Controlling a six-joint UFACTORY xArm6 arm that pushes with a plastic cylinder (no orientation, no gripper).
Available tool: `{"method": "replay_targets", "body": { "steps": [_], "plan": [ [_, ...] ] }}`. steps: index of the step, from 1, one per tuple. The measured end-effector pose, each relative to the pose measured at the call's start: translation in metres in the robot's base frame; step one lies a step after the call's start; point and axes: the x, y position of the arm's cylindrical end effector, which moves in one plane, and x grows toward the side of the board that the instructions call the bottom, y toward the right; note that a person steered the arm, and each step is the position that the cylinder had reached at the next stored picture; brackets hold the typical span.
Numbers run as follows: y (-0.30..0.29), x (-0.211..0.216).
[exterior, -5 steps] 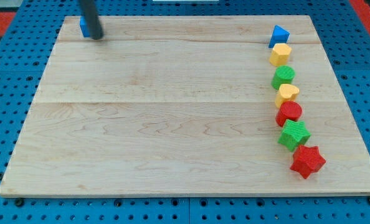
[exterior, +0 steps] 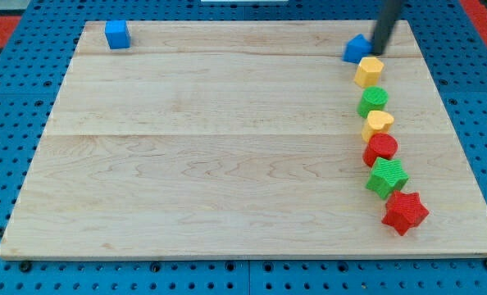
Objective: Push the triangle into the blue cube
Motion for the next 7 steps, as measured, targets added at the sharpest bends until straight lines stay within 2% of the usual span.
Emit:
{"method": "replay_targets", "body": {
  "steps": [2, 3, 4, 5, 6, 7],
  "plan": [
    [-0.266, -0.051],
    [-0.286, -0.045],
    [-0.210, -0.032],
    [-0.218, -0.008],
    [-0.308, -0.012],
    [-0.334, -0.017]
  ]
}}
